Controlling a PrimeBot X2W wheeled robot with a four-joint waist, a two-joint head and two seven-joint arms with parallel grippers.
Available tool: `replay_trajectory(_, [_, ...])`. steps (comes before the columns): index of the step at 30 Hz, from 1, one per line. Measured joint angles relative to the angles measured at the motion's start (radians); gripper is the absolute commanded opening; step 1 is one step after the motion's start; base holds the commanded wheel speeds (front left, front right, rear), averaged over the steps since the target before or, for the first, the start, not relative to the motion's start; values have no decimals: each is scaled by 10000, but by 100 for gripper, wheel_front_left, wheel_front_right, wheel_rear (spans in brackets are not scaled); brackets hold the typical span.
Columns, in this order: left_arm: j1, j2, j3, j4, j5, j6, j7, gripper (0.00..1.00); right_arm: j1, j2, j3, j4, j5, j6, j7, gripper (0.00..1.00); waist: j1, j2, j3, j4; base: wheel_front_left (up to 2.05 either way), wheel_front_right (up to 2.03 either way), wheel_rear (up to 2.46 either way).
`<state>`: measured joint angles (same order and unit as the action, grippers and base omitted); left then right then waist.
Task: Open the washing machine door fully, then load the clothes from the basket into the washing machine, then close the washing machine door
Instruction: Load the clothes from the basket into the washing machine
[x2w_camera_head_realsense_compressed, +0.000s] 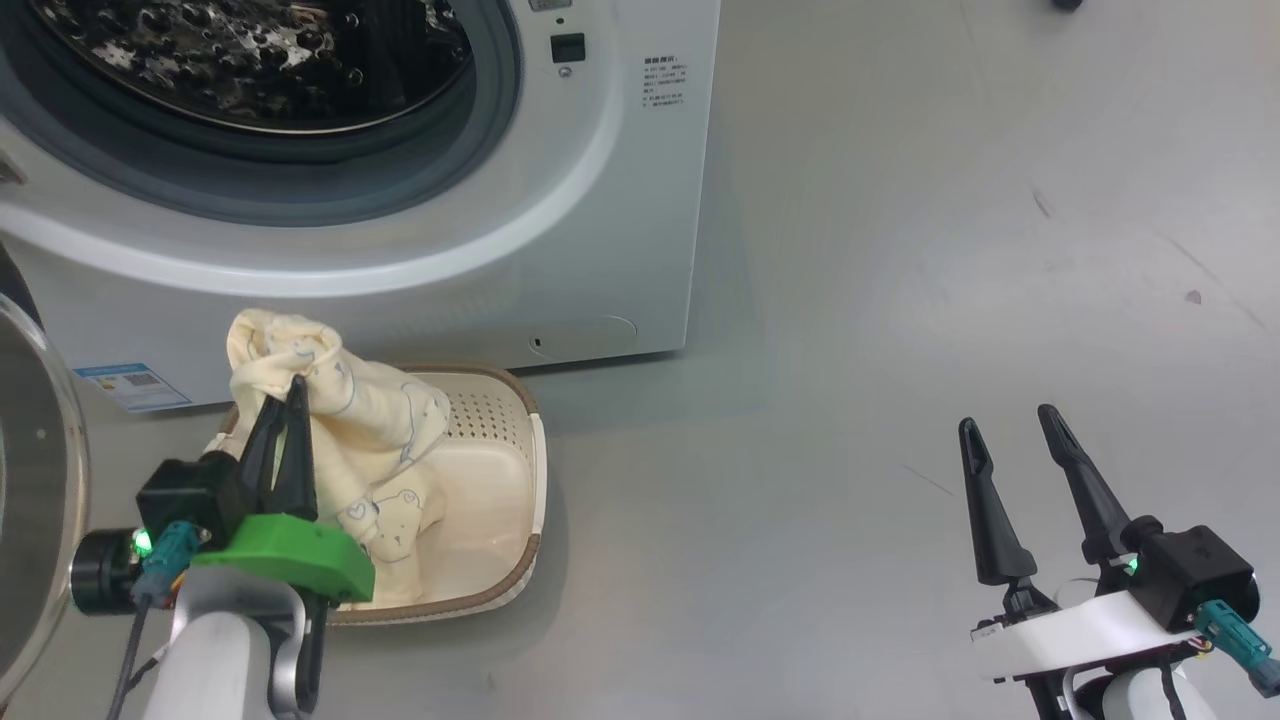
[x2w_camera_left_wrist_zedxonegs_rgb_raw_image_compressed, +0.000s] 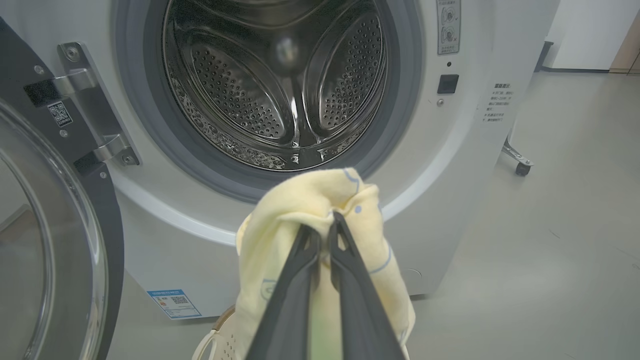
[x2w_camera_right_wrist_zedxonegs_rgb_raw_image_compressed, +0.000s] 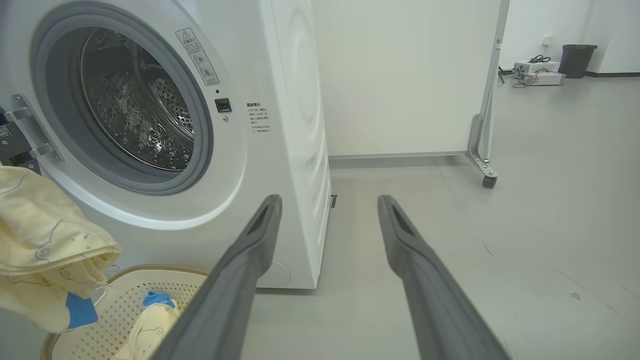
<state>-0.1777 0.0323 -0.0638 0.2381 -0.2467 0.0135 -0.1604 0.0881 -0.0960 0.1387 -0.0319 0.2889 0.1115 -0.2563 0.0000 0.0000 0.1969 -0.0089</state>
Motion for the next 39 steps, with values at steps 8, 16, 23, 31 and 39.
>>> replay_trajectory(8, [-1577, 169, 305, 474, -173, 2, 617, 0, -476, -6, -48, -211, 48, 2, 0, 100, 0, 0, 944, -243, 0, 0, 0])
replay_trajectory(16, [-3539, 397, 545, 1057, -397, 4, 1745, 0, -1045, 0, -94, -397, 182, 6, -2, 100, 2, 0, 2009, -549, 0, 0, 0])
replay_trajectory(23, [-5256, 1018, 924, 1455, -570, 86, 3041, 0, -1605, 40, -113, -529, 326, 15, -2, 100, 2, 0, 2984, -839, 0, 0, 0])
replay_trajectory(31, [-6891, 1887, 1317, 1833, -871, 92, 4403, 0, -2288, 138, -56, -533, 500, 48, -2, 100, 2, 0, 4001, -1251, 0, 0, 0])
replay_trajectory(39, [-8318, 2644, 1544, 1921, -851, 92, 5074, 0, -2678, 284, 13, -433, 646, 100, -2, 100, 2, 0, 4744, -1780, 0, 0, 0])
